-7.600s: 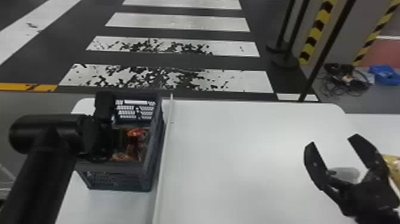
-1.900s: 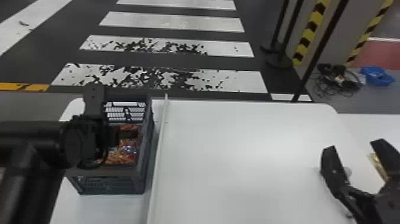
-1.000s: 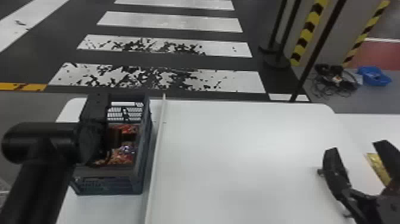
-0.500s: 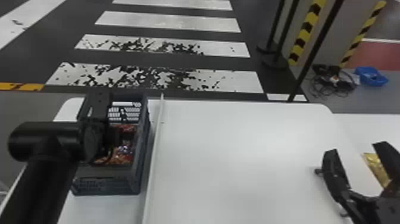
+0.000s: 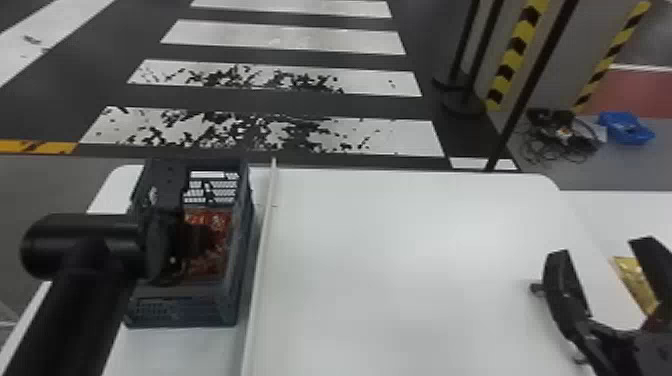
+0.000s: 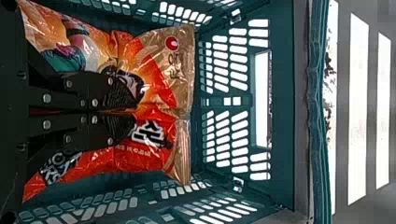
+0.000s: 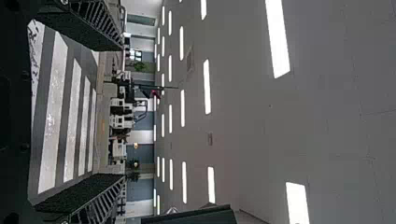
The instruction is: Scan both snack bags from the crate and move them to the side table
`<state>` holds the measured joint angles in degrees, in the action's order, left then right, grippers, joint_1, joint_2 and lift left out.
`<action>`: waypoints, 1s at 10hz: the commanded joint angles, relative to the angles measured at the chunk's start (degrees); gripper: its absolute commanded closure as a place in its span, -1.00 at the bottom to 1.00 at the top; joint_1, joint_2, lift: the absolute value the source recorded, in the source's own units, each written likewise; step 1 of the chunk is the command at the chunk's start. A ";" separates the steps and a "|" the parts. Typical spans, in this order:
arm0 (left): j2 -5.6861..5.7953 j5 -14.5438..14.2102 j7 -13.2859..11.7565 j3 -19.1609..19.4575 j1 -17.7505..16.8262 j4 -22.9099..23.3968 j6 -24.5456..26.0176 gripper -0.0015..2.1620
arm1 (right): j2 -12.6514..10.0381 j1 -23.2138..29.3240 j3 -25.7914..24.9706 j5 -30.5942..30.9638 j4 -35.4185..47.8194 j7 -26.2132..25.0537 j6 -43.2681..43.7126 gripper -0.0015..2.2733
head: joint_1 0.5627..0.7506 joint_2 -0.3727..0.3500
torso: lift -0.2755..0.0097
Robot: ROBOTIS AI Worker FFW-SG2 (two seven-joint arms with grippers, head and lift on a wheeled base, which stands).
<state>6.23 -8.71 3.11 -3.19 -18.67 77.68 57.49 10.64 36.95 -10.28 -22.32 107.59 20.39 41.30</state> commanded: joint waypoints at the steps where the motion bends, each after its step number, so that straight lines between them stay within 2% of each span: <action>1: 0.01 0.45 -0.04 0.20 0.74 0.63 -0.40 0.80 | -0.09 0.14 0.00 -0.01 -0.01 0.00 0.57 -0.99 | 0.41 -0.15 | 0.26; 4: 0.01 0.45 1.90 1.00 4.78 11.35 1.89 0.80 | -0.27 0.57 0.00 -0.01 0.17 0.00 1.80 -0.99 | 0.41 -0.13 | 0.26; 8: 0.01 -0.08 2.42 0.73 8.03 24.36 8.04 0.80 | -0.44 1.45 -0.09 -0.01 0.87 -0.09 2.33 -0.99 | 0.41 -0.16 | 0.26; 10: 0.01 -0.43 3.57 0.38 9.96 30.87 9.45 0.82 | -0.44 1.63 -0.18 -0.01 1.22 -0.09 2.50 -0.99 | 0.41 -0.19 | 0.26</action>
<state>6.24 -9.02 6.67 -2.71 -9.29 106.41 66.45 10.19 38.55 -10.43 -22.32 108.74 20.30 43.74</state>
